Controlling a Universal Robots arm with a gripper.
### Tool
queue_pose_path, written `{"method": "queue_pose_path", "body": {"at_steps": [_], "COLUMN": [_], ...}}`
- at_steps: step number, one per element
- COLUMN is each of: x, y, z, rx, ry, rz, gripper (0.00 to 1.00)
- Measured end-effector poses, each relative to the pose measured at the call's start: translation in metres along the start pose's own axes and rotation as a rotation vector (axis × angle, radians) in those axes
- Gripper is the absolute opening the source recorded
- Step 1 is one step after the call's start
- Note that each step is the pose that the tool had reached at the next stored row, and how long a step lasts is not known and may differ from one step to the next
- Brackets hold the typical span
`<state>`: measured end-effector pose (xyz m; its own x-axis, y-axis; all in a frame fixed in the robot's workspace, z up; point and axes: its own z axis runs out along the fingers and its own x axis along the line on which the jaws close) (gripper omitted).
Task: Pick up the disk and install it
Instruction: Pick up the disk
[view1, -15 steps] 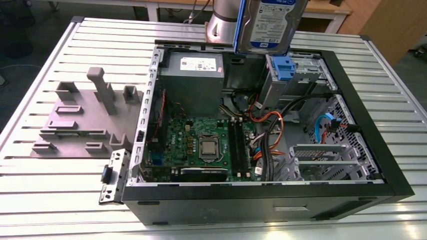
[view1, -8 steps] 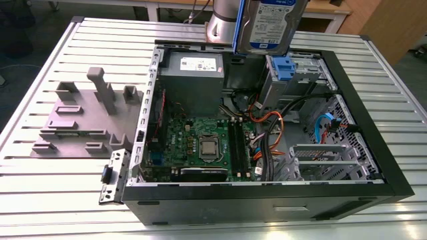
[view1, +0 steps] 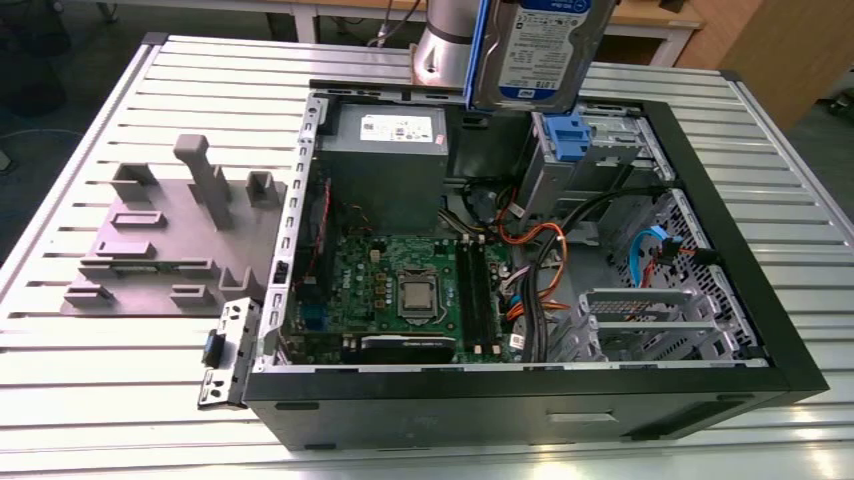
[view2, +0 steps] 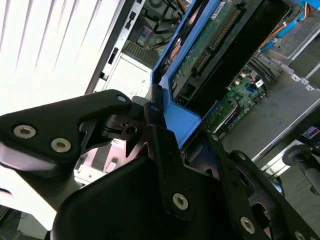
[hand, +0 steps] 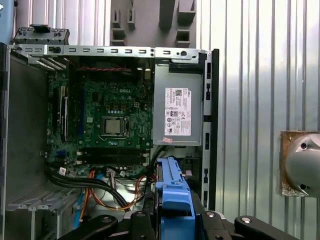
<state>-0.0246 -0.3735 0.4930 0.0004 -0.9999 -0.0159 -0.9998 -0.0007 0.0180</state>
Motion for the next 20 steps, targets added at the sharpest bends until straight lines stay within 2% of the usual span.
{"method": "queue_pose_path", "body": {"at_steps": [14, 16, 20], "x": [0.0037, 0.0065, 0.0073], "y": [0.0015, 0.0016, 0.0017], "z": [0.0, 0.0, 0.0], "rx": [0.0, 0.0, 0.0], "ry": [0.0, 0.0, 0.0001], "rz": [0.0, 0.0, 0.0], "gripper": [0.36, 0.36, 0.36]}}
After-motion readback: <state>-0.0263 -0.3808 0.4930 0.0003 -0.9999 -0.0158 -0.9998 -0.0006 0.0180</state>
